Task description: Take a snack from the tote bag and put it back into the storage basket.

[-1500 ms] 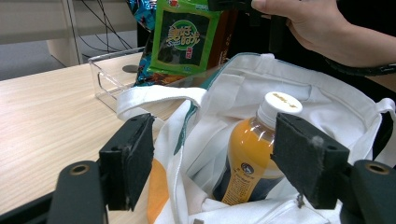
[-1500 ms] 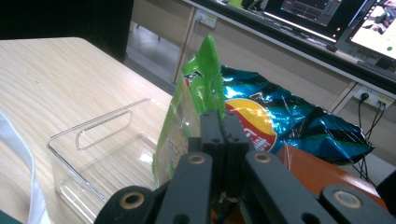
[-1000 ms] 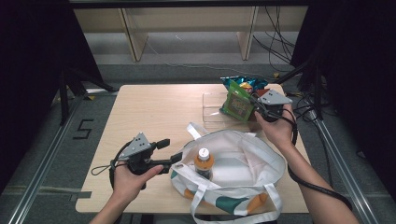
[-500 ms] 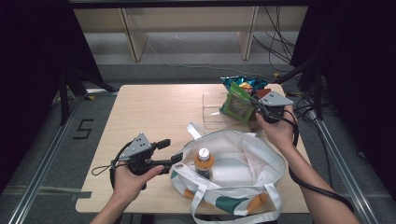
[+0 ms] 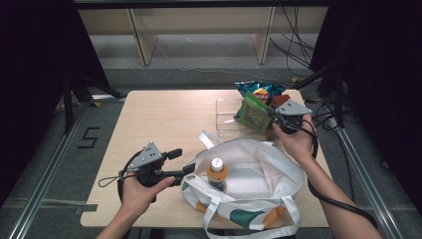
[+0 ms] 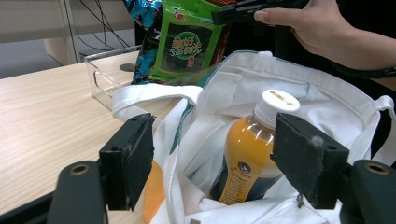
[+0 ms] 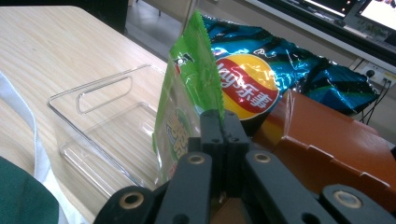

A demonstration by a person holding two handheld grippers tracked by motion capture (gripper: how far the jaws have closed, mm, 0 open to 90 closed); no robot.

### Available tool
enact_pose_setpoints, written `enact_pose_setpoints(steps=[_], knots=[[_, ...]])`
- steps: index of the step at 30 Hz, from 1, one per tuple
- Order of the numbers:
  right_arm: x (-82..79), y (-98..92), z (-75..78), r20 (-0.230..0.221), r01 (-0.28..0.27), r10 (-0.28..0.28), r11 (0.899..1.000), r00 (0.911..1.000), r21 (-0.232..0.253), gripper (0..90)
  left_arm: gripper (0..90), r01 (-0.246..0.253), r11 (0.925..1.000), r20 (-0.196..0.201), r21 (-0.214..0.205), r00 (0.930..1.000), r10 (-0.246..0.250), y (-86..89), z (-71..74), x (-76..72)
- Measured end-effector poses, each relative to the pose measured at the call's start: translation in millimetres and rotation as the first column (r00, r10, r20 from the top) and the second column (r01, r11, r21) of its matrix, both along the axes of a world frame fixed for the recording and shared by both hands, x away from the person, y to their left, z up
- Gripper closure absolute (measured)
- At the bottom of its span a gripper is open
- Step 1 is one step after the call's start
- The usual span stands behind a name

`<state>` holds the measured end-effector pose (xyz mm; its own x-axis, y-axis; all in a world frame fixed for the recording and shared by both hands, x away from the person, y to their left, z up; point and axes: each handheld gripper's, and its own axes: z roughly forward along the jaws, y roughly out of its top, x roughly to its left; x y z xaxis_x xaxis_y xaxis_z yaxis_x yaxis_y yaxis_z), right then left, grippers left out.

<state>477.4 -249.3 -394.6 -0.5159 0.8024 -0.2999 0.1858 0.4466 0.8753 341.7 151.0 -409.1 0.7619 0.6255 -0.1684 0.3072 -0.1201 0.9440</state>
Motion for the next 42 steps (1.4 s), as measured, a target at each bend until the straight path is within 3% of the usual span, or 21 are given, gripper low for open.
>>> enact_pose_setpoints(steps=[5, 8, 10, 14, 17, 23, 26, 27, 33, 34, 36, 38, 42], knots=[[-0.2, -1.9, -2.2, -0.016, 0.004, -0.004, 1.000, 0.9999, 0.006, 90.0, 28.9, 0.000, 1.0000, 0.000, 0.000, 1.0000, 0.000, 0.1, 0.0, 0.0], [0.3, -2.9, -3.2, 0.006, 0.005, -0.005, 1.000, 1.0000, -0.004, 90.0, 28.9, 0.001, 1.0000, 0.000, 0.000, 1.0000, -0.001, -0.1, 0.0, 0.0], [-1.1, -2.5, -4.5, -0.019, 0.004, -0.004, 1.000, 0.9998, 0.005, 90.0, 28.9, 0.001, 1.0000, -0.001, -0.001, 1.0000, -0.001, -0.3, 0.1, -0.1], [-0.6, -4.7, -7.5, -0.008, 0.011, -0.011, 1.000, 0.9999, -0.004, 90.0, 29.0, 0.002, 1.0000, 0.000, -0.002, 1.0000, -0.002, -1.0, -0.2, -0.2], [-1.2, -5.6, -8.2, -0.031, 0.001, -0.001, 1.000, 0.9995, -0.012, 90.0, 29.0, 0.008, 0.9999, 0.001, -0.007, 1.0000, -0.008, -1.2, -0.8, 0.6], [-0.5, -6.0, -10.0, -0.031, 0.014, -0.015, 1.000, 0.9994, -0.019, 90.0, 29.0, 0.002, 1.0000, 0.000, 0.002, 1.0000, -0.002, -0.4, -0.2, 0.2], [0.0, -5.3, -11.4, -0.010, 0.014, -0.014, 1.000, 0.9998, -0.025, 90.0, 29.0, 0.008, 1.0000, 0.001, -0.005, 1.0000, -0.008, -0.8, -0.9, 0.6], [-0.3, -4.6, -11.8, -0.031, 0.007, -0.008, 1.000, 0.9995, -0.021, 89.5, 29.0, 0.001, 1.0000, 0.000, 0.000, 1.0000, -0.001, -0.8, -0.3, -0.1], [-0.9, -3.8, -13.0, -0.048, 0.005, -0.005, 1.000, 0.9988, -0.015, 87.7, 29.0, 0.004, 1.0000, 0.003, 0.001, 1.0000, -0.004, -0.4, 0.3, 0.1], [-0.5, -5.1, -12.5, -0.025, 0.008, -0.008, 1.000, 0.9997, -0.018, 85.8, 29.0, 0.004, 1.0000, 0.002, 0.001, 1.0000, -0.004, -0.5, 0.2, 0.1], [-0.6, -5.6, -12.4, -0.020, 0.010, -0.010, 1.000, 0.9997, -0.019, 85.7, 29.0, 0.003, 1.0000, 0.002, -0.001, 1.0000, -0.003, -0.8, 0.0, 0.0], [-1.8, -6.2, -12.7, -0.050, 0.003, -0.003, 1.000, 0.9987, -0.002, 84.9, 29.0, 0.003, 1.0000, 0.002, 0.000, 1.0000, -0.003, -1.1, -0.1, -0.1], [-1.4, -7.8, -12.3, -0.030, 0.011, -0.012, 1.000, 0.9995, -0.009, 83.5, 29.0, 0.007, 1.0000, 0.000, 0.000, 1.0000, -0.007, -1.6, -0.6, 0.2]])
